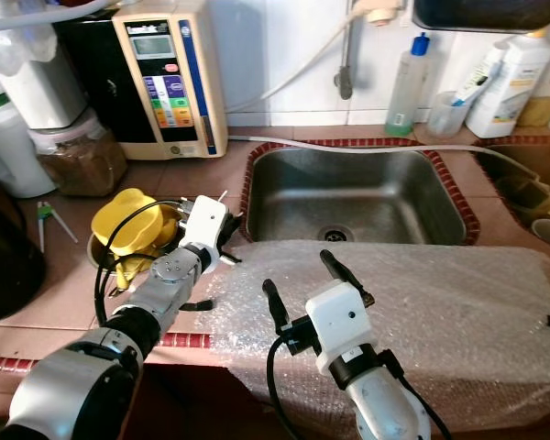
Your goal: Kitchen organization
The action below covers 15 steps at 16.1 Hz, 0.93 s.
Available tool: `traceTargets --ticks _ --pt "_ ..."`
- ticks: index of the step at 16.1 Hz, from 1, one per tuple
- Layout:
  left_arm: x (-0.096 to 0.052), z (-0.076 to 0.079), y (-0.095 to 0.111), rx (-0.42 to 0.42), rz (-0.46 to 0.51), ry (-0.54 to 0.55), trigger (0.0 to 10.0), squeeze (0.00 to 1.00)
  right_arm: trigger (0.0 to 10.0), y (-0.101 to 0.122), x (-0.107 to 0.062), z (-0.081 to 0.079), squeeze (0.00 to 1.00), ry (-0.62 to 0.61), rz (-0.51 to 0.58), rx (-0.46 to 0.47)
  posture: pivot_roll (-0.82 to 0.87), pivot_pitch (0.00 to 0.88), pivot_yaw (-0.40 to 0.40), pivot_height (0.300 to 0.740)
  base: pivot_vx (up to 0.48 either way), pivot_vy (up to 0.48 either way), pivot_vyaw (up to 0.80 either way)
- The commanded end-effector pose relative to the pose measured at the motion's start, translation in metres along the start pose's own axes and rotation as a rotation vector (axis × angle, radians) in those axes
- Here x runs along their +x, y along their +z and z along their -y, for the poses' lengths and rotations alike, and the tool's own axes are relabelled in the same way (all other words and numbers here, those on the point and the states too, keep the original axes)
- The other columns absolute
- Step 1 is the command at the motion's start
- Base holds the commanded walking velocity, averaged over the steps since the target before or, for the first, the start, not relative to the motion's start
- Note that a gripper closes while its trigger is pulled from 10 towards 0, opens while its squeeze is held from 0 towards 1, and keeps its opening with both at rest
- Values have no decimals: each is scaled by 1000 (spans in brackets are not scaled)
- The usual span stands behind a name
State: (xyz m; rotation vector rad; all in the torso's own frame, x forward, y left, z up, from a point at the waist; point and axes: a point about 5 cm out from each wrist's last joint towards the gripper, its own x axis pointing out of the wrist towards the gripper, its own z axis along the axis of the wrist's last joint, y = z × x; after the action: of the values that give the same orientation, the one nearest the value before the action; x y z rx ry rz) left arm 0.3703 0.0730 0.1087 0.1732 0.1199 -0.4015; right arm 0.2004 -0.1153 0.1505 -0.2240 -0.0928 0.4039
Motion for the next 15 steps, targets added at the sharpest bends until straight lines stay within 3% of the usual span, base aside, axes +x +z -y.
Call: traceTargets --ticks 1,6,7,8,9,12,13,15 --pt "0 2 5 -10 44 -14 0 0 10000 0 1 -1 0 -6 5 3 -30 16 85 740 0 0 0" --pt "0 14 14 17 134 -53 0 0 10000 -1 2 0 0 0 4 1 -28 13 76 740 0 0 0" --pt "0 14 14 27 137 -45 392 0 10000 -1 2 0 0 1 4 1 -29 14 75 740 0 0 0" --pt "1 12 14 35 131 -32 6510 0 10000 -1 2 0 0 2 4 0 -30 14 74 740 0 0 0" --pt "2 9 15 47 121 -9 10000 0 10000 -1 2 0 0 3 4 -1 -33 16 72 740 0 0 0" --pt "2 3 14 69 98 -21 10000 0 10000 -1 1 -1 0 6 3 -1 -37 21 69 740 0 0 0" --pt "1 -3 11 101 65 3 10000 1000 10000 -1 1 0 0 7 2 -1 -38 22 69 740 0 0 0" --pt "-2 -14 4 181 20 65 10000 1000 10000 0 0 0 0 5 2 -1 -41 22 69 740 0 0 0"
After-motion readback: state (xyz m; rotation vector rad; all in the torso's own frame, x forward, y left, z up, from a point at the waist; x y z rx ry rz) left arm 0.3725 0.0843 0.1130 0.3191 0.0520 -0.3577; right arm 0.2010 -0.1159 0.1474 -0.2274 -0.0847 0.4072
